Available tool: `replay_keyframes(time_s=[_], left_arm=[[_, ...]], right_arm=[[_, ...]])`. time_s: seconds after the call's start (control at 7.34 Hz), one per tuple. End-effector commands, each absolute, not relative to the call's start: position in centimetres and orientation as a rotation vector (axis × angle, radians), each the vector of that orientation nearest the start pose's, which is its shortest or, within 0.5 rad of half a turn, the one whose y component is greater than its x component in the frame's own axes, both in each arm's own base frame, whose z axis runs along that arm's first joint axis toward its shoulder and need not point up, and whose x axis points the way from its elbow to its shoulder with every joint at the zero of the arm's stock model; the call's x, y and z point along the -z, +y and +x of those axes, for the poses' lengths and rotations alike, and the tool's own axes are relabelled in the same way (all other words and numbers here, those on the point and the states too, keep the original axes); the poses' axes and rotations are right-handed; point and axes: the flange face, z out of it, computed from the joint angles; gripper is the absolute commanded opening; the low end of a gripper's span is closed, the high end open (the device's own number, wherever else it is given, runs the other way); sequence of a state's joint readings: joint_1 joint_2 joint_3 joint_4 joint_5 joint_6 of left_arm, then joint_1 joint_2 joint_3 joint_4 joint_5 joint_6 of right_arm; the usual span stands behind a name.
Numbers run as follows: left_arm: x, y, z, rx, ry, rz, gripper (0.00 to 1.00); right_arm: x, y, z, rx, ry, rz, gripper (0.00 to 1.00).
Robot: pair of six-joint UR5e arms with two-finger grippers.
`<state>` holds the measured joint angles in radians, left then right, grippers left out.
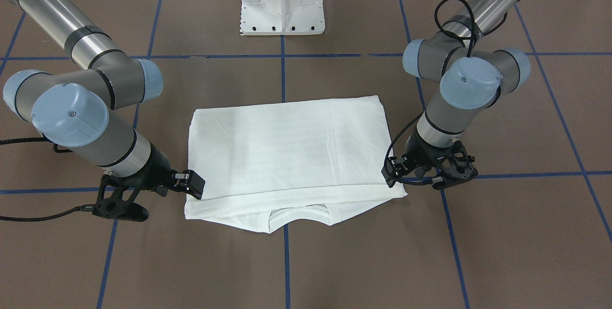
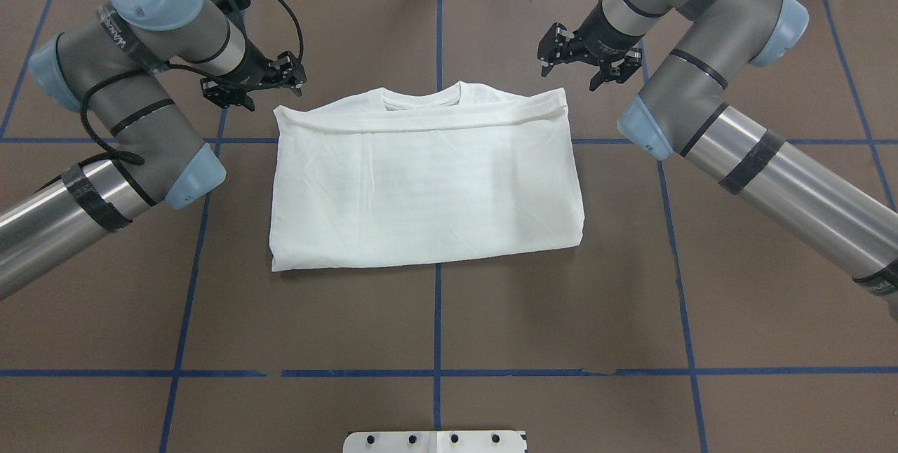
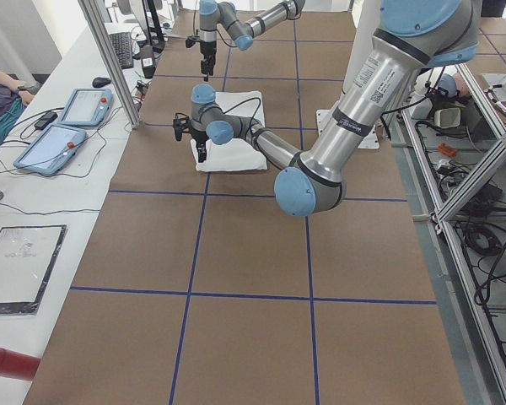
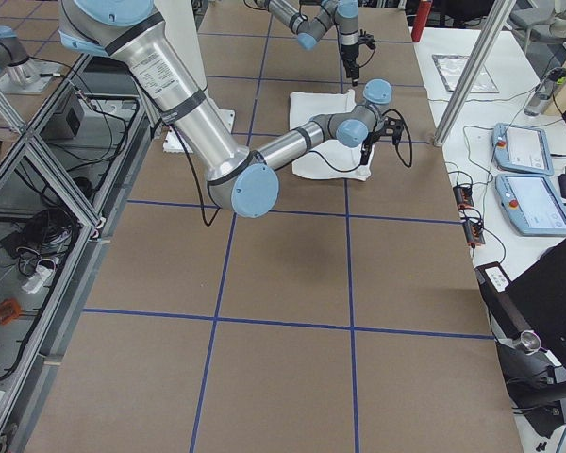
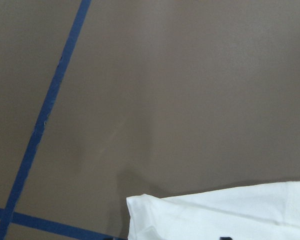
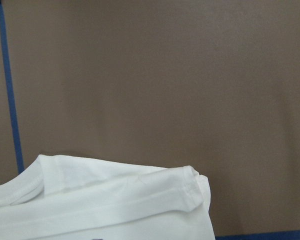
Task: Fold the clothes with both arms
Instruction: 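Move the right gripper down to the folded shirt's side edge and grasp it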
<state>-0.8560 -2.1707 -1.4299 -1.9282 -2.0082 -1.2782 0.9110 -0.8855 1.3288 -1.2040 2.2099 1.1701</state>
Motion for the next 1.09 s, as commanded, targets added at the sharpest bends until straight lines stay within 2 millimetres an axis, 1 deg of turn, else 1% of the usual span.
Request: replay_keyframes(time_s=[0.0,0.14,0.27,0.41,0.54,0.68,0.82,0.95], left_arm=[[-32.6,-60.7,40.5,0.352,0.904,0.090,0.99],[-32.4,-60.8,40.2,0.361,0.908,0.092,0.99],[-31.6,-60.7,39.3,0.366,0.920,0.107,0.99],[-31.0,-60.6,38.9,0.367,0.929,0.114,0.99],[-30.5,-60.3,38.8,0.366,0.929,0.116,0.99],[-30.3,-60.2,38.7,0.368,0.930,0.121,0.99],[-30.4,-60.3,38.7,0.368,0.929,0.123,0.99],[-30.5,-60.3,38.7,0.369,0.926,0.124,0.99]], right_arm=[[-31.0,-59.6,-40.7,-0.203,-1.007,-0.024,1.00],[-31.9,-56.3,-40.5,-0.210,-1.010,-0.028,1.00],[-33.2,-51.9,-41.7,-0.210,-0.993,-0.025,1.00],[-34.5,-48.6,-43.6,-0.224,-0.967,-0.041,1.00],[-35.2,-46.7,-44.9,-0.219,-0.951,-0.048,1.00],[-36.0,-45.6,-45.4,-0.206,-0.941,-0.059,1.00],[-36.8,-44.5,-45.3,-0.197,-0.933,-0.069,1.00],[-37.7,-42.8,-45.2,-0.181,-0.924,-0.080,1.00]])
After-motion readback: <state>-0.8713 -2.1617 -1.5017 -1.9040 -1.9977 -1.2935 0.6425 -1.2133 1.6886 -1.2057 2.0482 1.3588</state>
